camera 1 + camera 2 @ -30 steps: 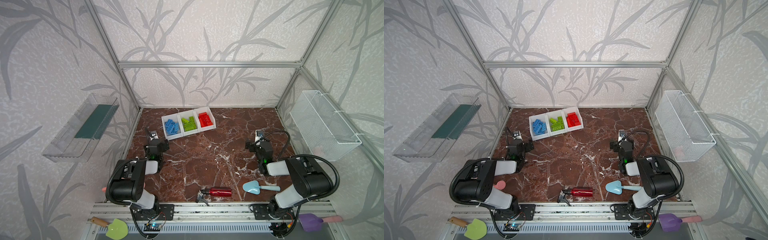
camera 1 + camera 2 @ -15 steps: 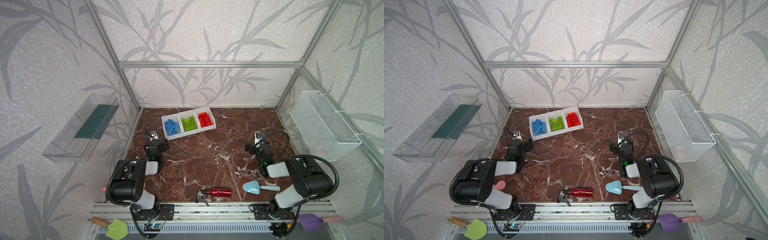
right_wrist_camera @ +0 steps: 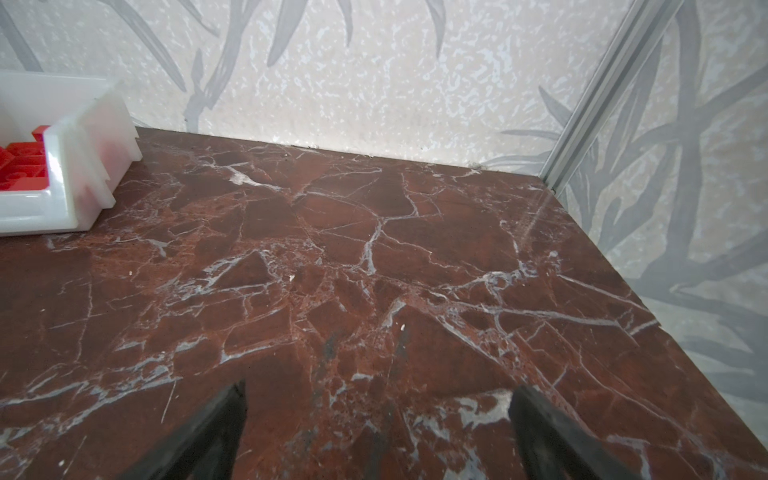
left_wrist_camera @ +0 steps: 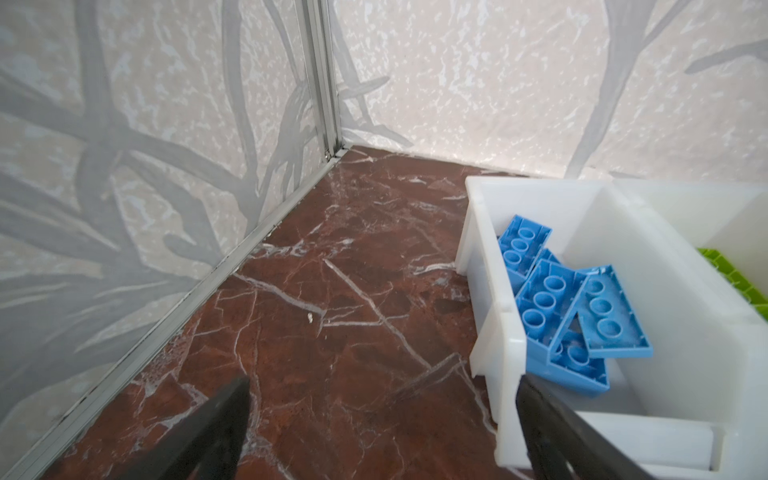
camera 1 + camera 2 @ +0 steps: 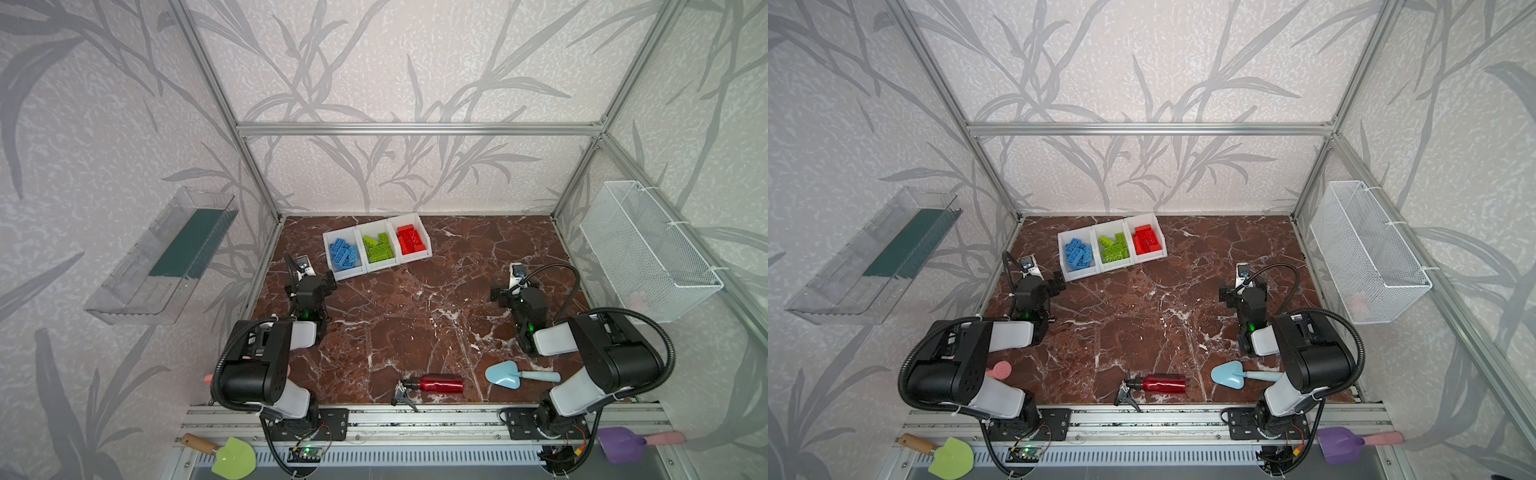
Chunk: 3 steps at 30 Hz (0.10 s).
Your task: Sort the legos into containers by color
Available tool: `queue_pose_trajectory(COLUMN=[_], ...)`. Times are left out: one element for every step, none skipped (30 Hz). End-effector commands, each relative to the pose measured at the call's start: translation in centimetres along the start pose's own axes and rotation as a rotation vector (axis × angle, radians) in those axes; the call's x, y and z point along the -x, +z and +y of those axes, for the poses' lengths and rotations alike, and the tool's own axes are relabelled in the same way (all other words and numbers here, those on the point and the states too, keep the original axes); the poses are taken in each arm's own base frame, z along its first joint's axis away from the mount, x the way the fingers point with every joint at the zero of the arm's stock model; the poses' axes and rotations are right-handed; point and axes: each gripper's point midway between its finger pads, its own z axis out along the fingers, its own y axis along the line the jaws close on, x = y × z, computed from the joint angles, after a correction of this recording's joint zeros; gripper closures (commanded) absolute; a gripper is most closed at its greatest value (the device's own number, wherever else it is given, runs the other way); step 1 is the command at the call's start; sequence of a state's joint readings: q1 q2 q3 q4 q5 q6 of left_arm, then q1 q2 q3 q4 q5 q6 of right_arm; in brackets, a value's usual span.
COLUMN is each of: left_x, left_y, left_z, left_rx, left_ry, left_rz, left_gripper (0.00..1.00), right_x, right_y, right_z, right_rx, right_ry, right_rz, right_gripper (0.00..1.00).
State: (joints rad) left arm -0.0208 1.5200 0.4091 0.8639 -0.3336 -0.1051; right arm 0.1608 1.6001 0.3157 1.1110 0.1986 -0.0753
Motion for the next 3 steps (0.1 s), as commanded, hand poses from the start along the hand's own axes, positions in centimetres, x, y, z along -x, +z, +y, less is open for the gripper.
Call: queue_pose_trajectory(left_x=[-1.42,-1.43,-1.29], left_y=[-0.09,-0.11,-0.25], left_z=[0.44,0.44,0.63], left_rx=[0.019,0.019,0.029], left_ry=[0.033,0.033,0.029], left_rz=[0.049,0.05,0.04], left_gripper=[0.01,0.01,0.01], right_x=[0.0,0.14,0.23], right_y=[0.4,0.24,-0.13], right_z=[0.34,0.29,0.31], right_rx=[0.013,0.011,0.014], right_ry=[-0.013,-0.013,-0.011], right_rz=[0.037,0.024,0.002], right_gripper=[0.01,0.01,0.01])
